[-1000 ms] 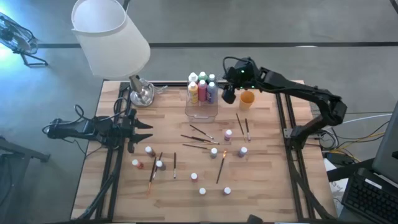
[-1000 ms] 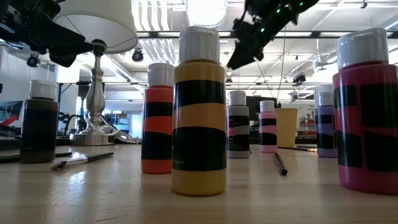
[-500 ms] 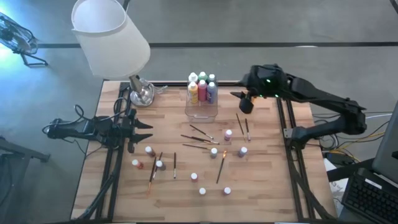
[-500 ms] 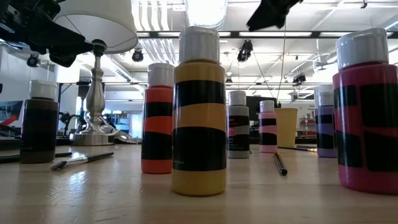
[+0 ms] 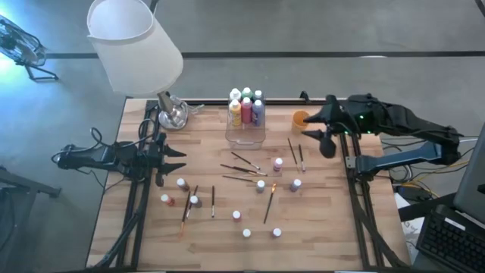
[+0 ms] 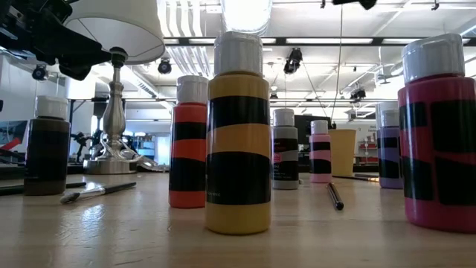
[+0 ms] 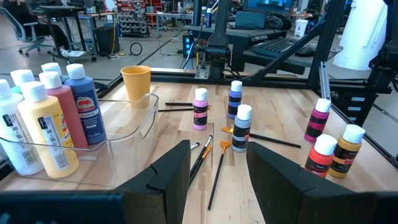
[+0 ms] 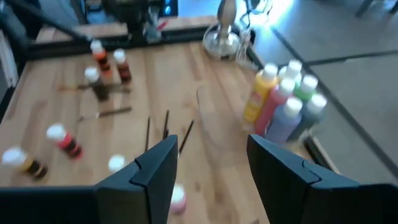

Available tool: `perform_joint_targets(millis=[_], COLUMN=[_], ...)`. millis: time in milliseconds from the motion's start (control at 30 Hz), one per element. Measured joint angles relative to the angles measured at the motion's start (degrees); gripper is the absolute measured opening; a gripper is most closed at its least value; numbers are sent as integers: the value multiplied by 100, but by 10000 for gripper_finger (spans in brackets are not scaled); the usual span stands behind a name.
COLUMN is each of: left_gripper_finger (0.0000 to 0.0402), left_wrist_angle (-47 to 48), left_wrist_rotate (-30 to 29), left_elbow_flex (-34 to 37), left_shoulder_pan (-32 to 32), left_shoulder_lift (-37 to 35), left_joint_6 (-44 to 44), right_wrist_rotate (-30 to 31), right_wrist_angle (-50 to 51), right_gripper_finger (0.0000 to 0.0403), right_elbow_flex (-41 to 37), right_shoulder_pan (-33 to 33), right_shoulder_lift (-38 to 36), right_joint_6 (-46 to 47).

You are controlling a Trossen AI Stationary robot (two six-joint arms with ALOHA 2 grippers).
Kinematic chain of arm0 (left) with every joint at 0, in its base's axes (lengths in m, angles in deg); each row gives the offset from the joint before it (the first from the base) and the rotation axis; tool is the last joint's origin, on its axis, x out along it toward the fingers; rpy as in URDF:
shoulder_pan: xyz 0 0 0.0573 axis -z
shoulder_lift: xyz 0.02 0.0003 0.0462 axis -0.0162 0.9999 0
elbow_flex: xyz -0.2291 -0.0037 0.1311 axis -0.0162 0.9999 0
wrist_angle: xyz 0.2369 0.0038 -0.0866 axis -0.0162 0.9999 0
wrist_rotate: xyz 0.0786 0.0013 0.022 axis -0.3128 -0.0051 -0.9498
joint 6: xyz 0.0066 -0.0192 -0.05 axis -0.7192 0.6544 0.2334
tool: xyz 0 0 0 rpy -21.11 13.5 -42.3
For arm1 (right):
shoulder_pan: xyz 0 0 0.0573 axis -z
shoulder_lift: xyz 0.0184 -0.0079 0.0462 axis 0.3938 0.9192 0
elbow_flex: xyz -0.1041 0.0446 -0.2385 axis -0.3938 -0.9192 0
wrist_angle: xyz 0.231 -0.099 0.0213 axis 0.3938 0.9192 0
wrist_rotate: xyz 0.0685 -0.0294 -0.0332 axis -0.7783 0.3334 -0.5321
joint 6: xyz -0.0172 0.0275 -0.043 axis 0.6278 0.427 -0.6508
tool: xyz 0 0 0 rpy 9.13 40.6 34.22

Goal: Pick & Place Paint Supplies
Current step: Put the small orange paint bottle into the bin

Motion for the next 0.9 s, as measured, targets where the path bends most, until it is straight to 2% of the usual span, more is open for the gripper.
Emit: perform_joint_targets(millis=[367, 667, 900], left_gripper_finger=[163, 163, 163], left_wrist_angle=[-1, 0, 0], left_wrist_rotate=[0, 0, 0], left_elbow_flex=[0, 0, 0], left_shoulder_pan=[0, -4, -4], left_shoulder_lift=[0, 1, -1], left_joint_6=[-1, -1, -1], right_wrist_rotate=[9, 7, 5], right_wrist_angle=[1375, 1390, 1208], right_gripper_finger=[164, 128, 104], right_elbow_flex=[-124, -542, -1231], right_shoulder_pan=[-143, -143, -143], right_shoulder_lift=[-720, -1432, -2162], right_joint_6=[410, 365, -90])
